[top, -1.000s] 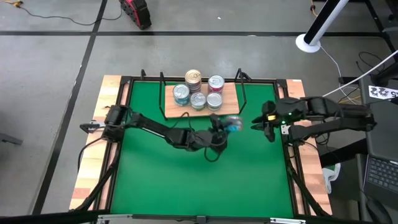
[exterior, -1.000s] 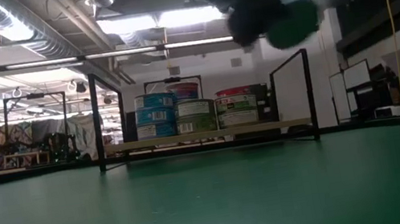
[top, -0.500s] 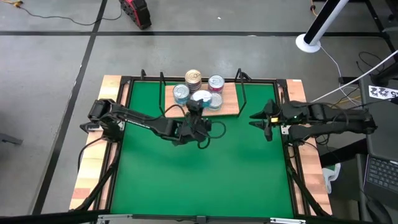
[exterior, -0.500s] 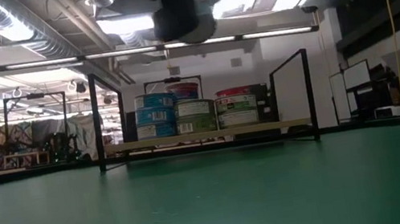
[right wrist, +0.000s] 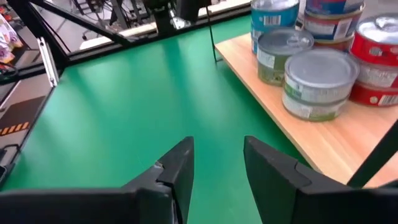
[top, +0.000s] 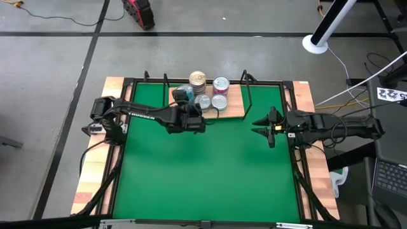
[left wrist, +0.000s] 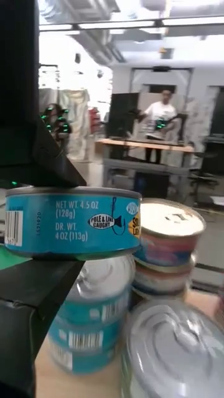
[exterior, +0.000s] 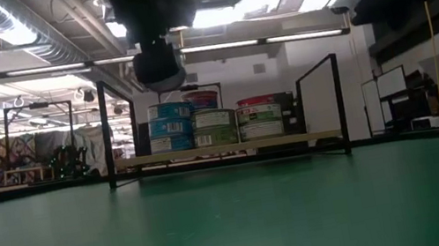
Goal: Stack canned seafood by type on shelf
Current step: Stack the yellow blue tuna can on top of the yellow blue tuna can on the shelf
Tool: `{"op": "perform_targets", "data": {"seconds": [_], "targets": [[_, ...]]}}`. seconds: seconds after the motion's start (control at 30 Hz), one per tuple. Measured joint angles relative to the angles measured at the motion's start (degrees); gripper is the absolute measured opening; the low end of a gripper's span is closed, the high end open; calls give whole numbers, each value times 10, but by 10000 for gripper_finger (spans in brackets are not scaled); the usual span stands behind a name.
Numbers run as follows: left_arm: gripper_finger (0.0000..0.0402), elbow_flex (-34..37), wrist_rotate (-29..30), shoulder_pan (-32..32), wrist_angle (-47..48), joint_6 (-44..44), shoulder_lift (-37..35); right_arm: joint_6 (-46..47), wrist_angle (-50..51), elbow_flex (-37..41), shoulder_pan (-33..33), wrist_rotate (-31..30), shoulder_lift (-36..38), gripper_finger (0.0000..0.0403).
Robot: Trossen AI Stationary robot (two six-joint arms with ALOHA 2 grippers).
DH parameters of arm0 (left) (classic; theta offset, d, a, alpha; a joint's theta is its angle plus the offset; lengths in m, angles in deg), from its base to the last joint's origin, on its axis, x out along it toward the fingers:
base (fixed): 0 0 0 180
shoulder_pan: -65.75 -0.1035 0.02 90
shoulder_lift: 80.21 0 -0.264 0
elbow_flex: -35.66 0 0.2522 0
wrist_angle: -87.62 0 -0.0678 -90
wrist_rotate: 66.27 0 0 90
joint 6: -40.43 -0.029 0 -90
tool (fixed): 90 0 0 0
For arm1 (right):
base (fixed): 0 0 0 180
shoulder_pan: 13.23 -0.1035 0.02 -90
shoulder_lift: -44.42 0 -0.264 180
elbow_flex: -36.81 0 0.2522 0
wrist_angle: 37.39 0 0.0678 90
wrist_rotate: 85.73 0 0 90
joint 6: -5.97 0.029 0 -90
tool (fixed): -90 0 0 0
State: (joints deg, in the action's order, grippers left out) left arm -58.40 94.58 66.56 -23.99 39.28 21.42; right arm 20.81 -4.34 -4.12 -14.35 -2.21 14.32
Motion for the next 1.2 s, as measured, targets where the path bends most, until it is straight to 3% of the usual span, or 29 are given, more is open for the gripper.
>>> {"op": "perform_targets", "data": {"seconds": [0.6, 0.93, 1.2], "targets": [[162, 0, -95, -84, -4, -13, 0, 1, 2, 12, 0, 0, 0, 140], [163, 0, -102, -88, -16, -46, 0, -1, 2, 12, 0, 0, 0, 140], [221, 0, -104, -87, -17, -46, 1, -1, 2, 12, 0, 0, 0, 140]]}}
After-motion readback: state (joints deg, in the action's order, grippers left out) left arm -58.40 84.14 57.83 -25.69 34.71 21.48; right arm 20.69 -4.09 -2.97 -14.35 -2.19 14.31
